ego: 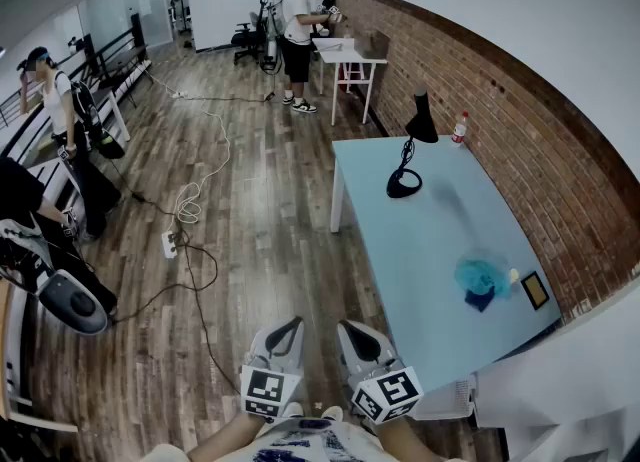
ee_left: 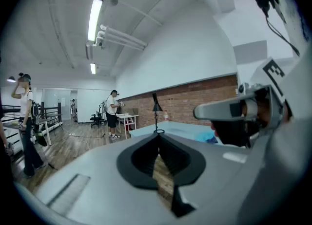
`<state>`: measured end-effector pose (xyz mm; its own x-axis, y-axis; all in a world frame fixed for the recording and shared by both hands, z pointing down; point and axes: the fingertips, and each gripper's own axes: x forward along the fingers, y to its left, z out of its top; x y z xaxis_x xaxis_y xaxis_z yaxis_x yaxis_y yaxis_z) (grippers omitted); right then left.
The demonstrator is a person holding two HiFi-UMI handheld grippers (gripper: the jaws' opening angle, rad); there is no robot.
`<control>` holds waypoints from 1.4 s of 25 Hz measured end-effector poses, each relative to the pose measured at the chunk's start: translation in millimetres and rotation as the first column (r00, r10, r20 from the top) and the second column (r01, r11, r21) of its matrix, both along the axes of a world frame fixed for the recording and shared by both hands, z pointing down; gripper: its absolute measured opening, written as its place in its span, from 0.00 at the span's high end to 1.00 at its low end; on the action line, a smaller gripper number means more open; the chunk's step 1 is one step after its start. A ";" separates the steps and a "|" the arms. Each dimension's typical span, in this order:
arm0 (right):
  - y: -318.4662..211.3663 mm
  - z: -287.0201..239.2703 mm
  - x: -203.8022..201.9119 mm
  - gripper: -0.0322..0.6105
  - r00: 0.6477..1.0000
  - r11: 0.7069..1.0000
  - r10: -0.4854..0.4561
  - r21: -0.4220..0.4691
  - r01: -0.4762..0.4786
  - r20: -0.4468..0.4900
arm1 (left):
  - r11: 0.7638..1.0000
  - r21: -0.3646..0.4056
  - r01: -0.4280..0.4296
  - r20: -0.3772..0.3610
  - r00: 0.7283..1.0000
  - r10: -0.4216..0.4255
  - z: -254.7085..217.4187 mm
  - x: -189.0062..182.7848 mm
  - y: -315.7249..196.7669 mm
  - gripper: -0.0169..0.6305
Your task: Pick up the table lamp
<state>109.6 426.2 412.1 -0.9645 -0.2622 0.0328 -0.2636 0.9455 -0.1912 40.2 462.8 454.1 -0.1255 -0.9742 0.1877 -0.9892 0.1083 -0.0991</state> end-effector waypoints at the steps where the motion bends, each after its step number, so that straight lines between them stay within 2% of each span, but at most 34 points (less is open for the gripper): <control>1: 1.5 1.2 -0.4 0.95 1.000 1.000 -0.004 -0.002 0.004 -0.003 | 1.000 0.001 0.002 0.002 1.000 -0.002 -0.6 -0.9 0.9 0.99; 7: -0.7 3.9 -2.3 0.95 1.000 1.000 -0.012 -0.024 0.012 -0.012 | 1.000 0.001 0.006 0.003 1.000 -0.006 -3.0 -3.4 -1.3 0.99; 18: -33.6 26.1 5.5 0.95 1.000 0.994 -0.019 -0.104 0.017 -0.017 | 0.999 -0.038 0.025 -0.013 1.000 -0.025 19.0 3.6 -19.9 0.99; 21: -47.8 33.4 -1.5 0.95 1.000 0.993 -0.018 -0.120 0.016 -0.019 | 0.999 -0.046 0.022 -0.015 1.000 -0.023 25.2 -4.4 -33.7 0.99; 27: -85.1 45.4 -47.8 0.95 0.999 0.993 0.009 -0.115 -0.014 -0.042 | 1.000 -0.031 0.001 -0.031 1.000 -0.002 36.0 -59.7 -79.6 0.99; 35: -178.0 38.1 -151.6 0.95 0.993 0.987 0.115 -0.104 -0.119 -0.040 | 0.990 -0.021 -0.137 -0.034 0.990 0.136 31.5 -155.3 -184.7 0.99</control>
